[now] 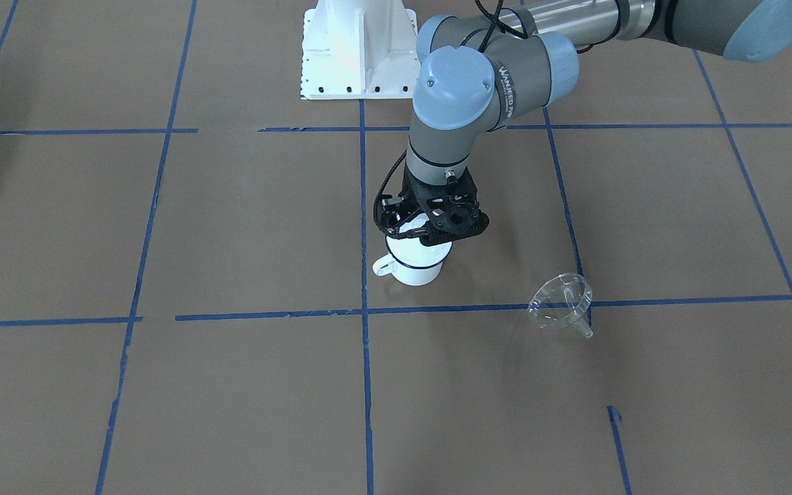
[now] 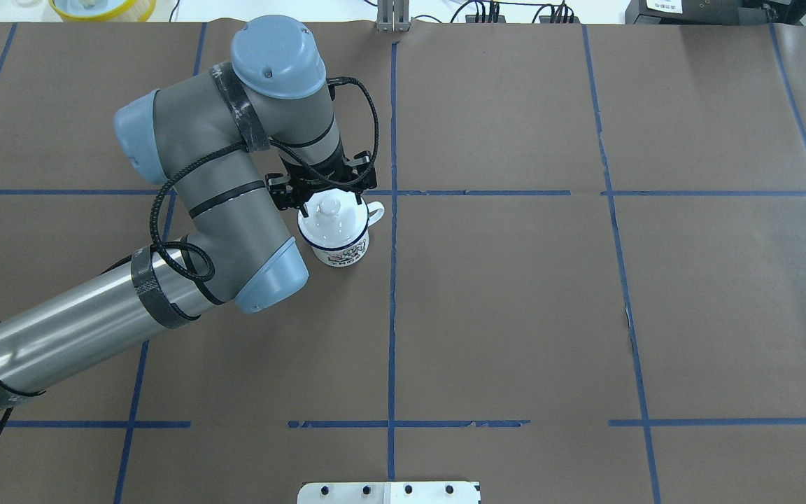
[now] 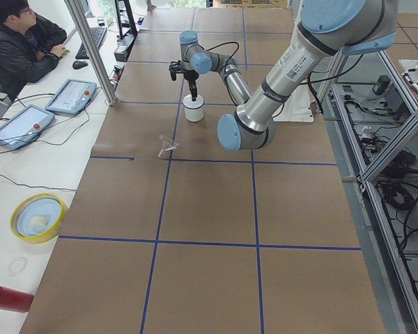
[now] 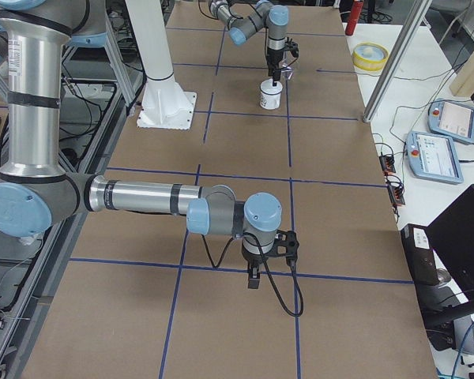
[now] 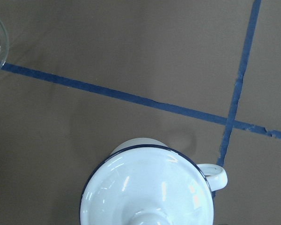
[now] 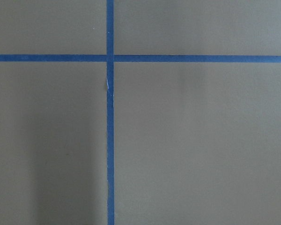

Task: Place funnel on cup
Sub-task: 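Lower the left gripper and grasp the white lid's knob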

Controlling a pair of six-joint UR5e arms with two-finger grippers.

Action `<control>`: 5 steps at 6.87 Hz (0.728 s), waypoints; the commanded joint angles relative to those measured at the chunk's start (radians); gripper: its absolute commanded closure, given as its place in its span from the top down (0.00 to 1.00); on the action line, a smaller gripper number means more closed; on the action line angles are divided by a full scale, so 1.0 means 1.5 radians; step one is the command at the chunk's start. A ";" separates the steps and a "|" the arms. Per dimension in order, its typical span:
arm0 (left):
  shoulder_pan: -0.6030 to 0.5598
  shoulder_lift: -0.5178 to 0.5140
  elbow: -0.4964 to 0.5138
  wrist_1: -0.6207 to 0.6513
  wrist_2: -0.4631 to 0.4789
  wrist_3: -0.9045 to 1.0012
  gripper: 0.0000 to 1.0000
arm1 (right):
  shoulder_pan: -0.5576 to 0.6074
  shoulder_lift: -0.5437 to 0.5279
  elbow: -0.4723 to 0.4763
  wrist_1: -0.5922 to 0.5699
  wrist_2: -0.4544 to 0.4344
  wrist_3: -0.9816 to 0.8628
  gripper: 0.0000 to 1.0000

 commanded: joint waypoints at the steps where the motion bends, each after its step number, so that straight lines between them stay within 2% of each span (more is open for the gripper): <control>1: 0.000 -0.001 0.000 0.008 0.003 0.000 0.78 | 0.000 0.000 0.000 0.000 0.000 0.000 1.00; 3: 0.000 -0.001 0.000 0.008 0.005 0.000 0.78 | 0.000 0.000 0.000 0.000 0.000 0.000 1.00; 4: 0.000 -0.002 -0.001 0.011 0.005 -0.005 0.56 | 0.000 0.000 0.000 0.000 0.000 0.000 1.00; 5: 0.000 -0.003 -0.002 0.013 0.005 -0.008 0.05 | 0.000 0.000 0.000 0.000 0.000 0.000 1.00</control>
